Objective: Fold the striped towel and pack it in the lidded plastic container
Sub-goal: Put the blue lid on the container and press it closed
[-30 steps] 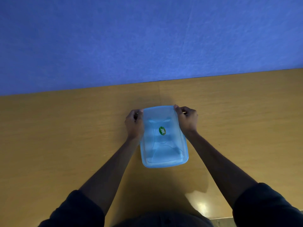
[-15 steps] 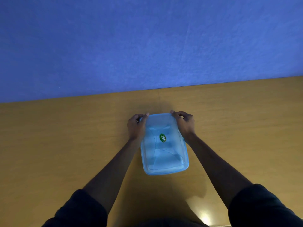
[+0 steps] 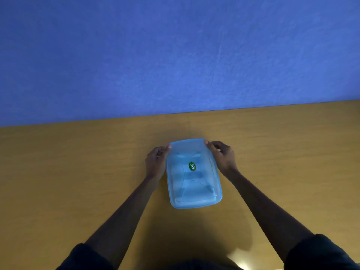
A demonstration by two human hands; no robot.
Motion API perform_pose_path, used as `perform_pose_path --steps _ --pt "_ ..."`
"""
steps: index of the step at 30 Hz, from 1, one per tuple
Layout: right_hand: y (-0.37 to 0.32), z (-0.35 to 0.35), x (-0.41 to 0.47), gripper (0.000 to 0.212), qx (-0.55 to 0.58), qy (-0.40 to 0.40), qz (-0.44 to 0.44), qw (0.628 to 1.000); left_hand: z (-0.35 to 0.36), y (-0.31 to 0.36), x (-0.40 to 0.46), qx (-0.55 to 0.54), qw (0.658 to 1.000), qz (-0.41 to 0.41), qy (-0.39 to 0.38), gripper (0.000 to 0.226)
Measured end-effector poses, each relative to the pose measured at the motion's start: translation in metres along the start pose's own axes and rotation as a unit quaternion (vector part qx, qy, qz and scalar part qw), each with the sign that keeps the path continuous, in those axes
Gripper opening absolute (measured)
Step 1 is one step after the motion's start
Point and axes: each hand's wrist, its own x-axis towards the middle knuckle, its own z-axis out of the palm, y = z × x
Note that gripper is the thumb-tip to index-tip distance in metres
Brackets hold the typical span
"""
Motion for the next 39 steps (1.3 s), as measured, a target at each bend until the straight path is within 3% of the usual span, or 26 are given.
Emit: perform_pose_path --steps 5,9,12,17,28,39 --pt "0.020 -0.016 -0.041 0.037 -0.033 -0.024 -0.010 0.999 -0.026 -0.023 -0.054 0.031 0.998 0.011 -0.047 0.028" --pt "0.033 -0.006 -0.070 0.034 0.040 -0.065 -0.012 0.997 -0.016 -0.033 -0.093 -0.027 0.995 0.030 -0.091 0.028" --pt "0.026 0.008 -0.073 0.041 0.029 -0.042 -0.034 0.998 0.001 -0.027 -0.100 -0.039 0.998 0.037 -0.041 0.023" --pt "-0.005 0.015 -0.047 0.044 0.018 -0.037 -0.060 0.997 0.005 0.008 -0.069 0.002 0.998 0.064 0.002 0.052" --pt "-0.045 0.023 0.025 0.046 0.016 -0.036 -0.022 0.999 0.010 0.043 0.000 0.009 0.996 0.090 -0.014 0.035" --pt "-0.047 0.034 0.063 0.051 0.013 -0.052 0.032 0.998 0.020 0.036 0.036 0.008 0.999 0.028 -0.036 0.035"
